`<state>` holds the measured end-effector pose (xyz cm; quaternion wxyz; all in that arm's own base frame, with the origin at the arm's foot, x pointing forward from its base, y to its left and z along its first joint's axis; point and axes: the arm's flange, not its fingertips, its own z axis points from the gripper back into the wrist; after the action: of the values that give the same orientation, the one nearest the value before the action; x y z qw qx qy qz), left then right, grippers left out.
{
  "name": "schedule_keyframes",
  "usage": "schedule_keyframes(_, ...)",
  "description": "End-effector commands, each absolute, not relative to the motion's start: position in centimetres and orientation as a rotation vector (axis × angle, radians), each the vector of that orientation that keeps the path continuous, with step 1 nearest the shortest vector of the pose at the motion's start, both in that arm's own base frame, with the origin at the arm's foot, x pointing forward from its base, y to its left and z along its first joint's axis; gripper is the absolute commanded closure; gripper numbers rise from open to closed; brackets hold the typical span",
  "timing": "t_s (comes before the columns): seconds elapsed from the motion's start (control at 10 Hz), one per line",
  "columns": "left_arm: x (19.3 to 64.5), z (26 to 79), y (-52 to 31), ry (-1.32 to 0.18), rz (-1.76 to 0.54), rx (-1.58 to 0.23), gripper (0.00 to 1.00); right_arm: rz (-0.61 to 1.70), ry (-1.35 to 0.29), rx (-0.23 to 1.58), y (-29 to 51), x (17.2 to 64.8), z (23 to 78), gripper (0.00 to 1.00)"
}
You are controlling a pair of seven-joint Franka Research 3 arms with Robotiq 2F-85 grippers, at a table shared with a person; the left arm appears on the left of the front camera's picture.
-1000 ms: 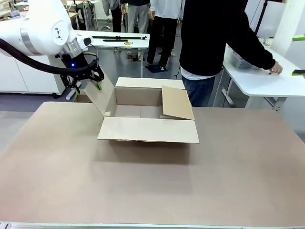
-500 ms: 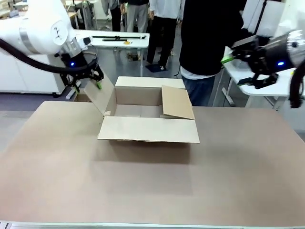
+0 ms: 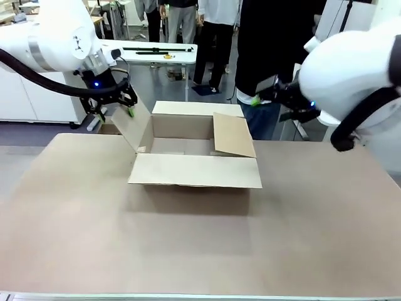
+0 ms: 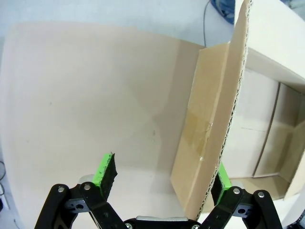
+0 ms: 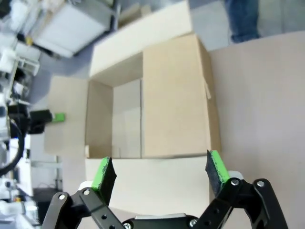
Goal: Pack the gift set into the box.
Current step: Place both hands on the side flaps of the Package Box and spread them outward.
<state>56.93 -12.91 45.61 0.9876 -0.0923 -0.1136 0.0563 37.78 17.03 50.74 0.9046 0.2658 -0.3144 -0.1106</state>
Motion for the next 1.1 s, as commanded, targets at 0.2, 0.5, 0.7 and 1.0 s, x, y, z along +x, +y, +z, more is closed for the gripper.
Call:
schedule_keyframes(0.2,57.0,45.7,-12.9,-0.238,0.128,-0.166,0.0,0.009,-0.391,0.392,22.1,43.6,48.0,0.0)
schedule_keyframes(0.5,57.0,45.7,-12.9,-0.238,0.128,-0.166,0.0,0.086,-0.258,0.269,26.8,51.2,46.4,0.0)
schedule_keyframes(0.7,57.0,45.7,-12.9,-0.238,0.128,-0.166,0.0,0.13,-0.27,0.185,31.4,54.4,43.6,0.0)
schedule_keyframes(1.0,57.0,45.7,-12.9,-0.238,0.128,-0.166,0.0,0.14,-0.384,-0.217,36.9,55.7,40.5,0.0)
